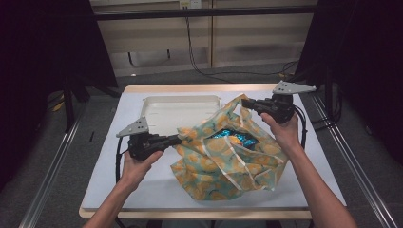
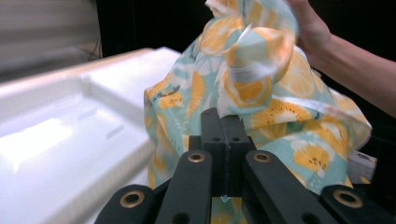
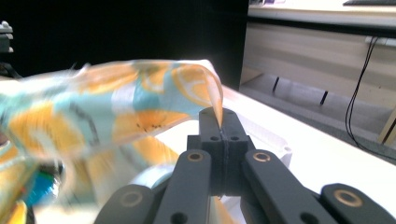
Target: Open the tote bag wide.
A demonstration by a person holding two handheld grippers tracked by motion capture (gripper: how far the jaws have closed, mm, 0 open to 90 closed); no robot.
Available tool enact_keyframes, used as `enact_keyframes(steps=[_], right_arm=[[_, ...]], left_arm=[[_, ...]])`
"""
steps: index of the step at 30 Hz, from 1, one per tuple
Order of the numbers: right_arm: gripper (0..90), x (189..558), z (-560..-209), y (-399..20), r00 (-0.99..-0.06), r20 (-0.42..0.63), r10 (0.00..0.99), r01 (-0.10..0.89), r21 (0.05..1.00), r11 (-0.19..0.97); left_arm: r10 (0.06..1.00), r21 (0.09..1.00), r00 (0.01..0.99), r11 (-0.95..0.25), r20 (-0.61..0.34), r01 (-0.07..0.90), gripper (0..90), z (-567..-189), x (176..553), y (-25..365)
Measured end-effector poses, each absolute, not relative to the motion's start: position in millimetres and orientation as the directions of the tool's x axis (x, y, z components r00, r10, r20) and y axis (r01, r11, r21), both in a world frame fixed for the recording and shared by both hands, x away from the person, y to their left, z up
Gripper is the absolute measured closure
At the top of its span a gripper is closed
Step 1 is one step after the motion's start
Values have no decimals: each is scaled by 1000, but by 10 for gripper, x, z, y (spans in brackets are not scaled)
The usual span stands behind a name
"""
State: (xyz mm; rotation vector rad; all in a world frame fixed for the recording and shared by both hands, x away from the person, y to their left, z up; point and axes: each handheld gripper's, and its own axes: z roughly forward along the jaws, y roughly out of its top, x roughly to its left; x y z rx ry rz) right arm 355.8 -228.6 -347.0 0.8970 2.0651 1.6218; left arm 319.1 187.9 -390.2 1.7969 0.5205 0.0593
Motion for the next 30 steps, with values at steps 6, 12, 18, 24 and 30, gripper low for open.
enact_keyframes(steps=[6,12,18,24,30], right_arm=[[900,3582,-3654,-2330,-717,83,692,303,931,202],[900,3574,-3857,-2508,-681,116,723,355,916,187],[764,3464,-3855,-2574,-690,132,712,358,917,177],[661,3273,-3716,-2688,-693,123,711,324,934,154],[602,3044,-3575,-2799,-691,117,713,282,952,118]], left_arm=[[364,896,895,-256,-259,363,900,-4208,3075,1983],[318,891,916,-299,-246,343,900,-4279,2934,1938],[315,913,917,-245,-244,327,842,-4165,2905,1928],[342,933,914,-204,-216,297,724,-4015,2894,2018],[357,952,918,-180,-173,250,692,-3834,2838,2056]])
